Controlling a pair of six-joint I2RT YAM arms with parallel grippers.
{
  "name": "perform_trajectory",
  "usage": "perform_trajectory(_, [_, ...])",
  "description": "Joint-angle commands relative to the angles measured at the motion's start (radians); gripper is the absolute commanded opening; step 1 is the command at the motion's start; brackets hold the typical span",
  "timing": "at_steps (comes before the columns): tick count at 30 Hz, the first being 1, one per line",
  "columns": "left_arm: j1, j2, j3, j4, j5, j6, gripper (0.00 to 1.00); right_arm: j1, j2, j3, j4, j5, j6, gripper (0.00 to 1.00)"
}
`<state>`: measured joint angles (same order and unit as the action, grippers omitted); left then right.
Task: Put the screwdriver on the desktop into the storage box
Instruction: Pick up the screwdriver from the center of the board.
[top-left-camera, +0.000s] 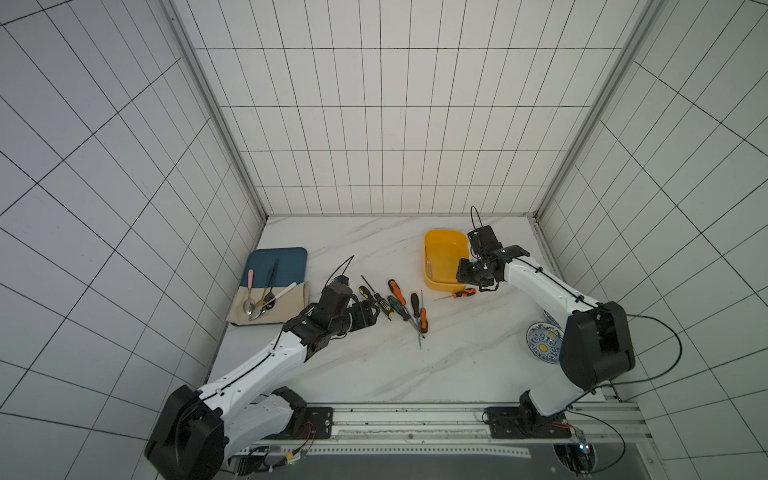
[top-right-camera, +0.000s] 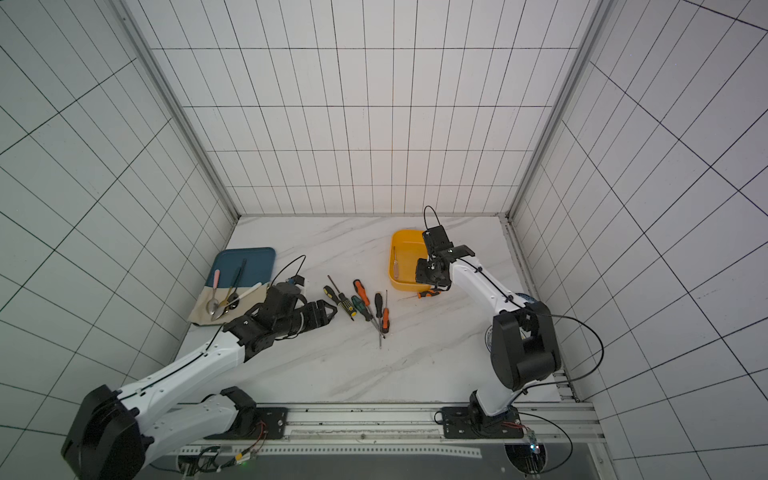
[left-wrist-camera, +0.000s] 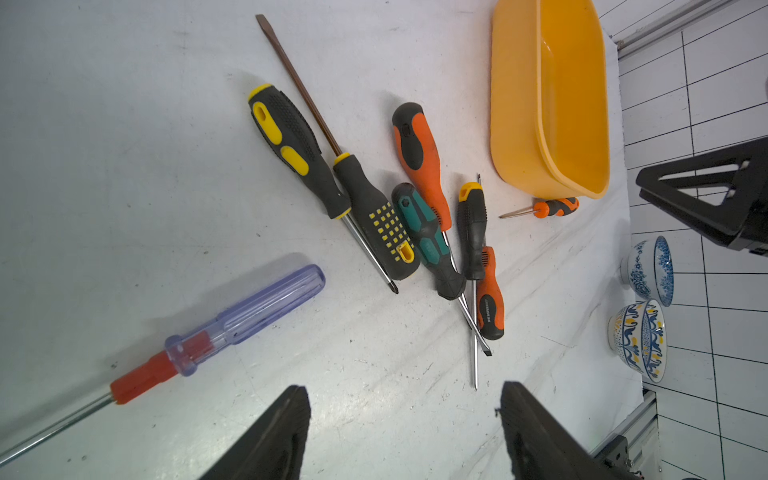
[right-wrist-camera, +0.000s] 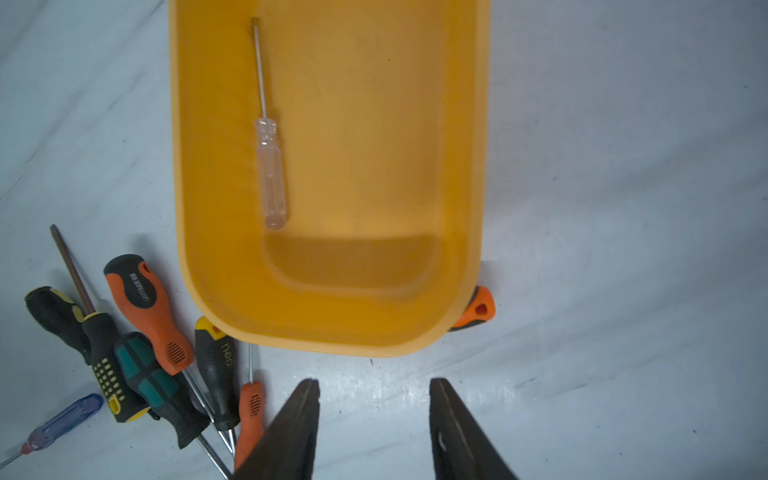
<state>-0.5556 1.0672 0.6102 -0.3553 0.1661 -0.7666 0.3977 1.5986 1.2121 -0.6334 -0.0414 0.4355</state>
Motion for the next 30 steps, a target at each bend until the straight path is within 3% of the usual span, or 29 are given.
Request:
perform_trajectory(1, [-0.004, -0.002, -0.012, 0.028, 0.009, 0.004, 0.76, -0.076, -0.048, -0.075, 0.051, -0.009, 0.045, 0.46])
perform_trajectory(9, [-0.004, -0.001, -0.022, 0.042, 0.018, -0.011, 0.76, -0.226, 0.04, -0.109, 0.126, -0.135, 0.122, 0.41])
perform_trajectory(30, [-0.004, 0.003, -0.028, 0.042, 0.012, -0.011, 0.76, -0.271, 0.348, 0.096, 0.139, -0.233, 0.158, 0.36])
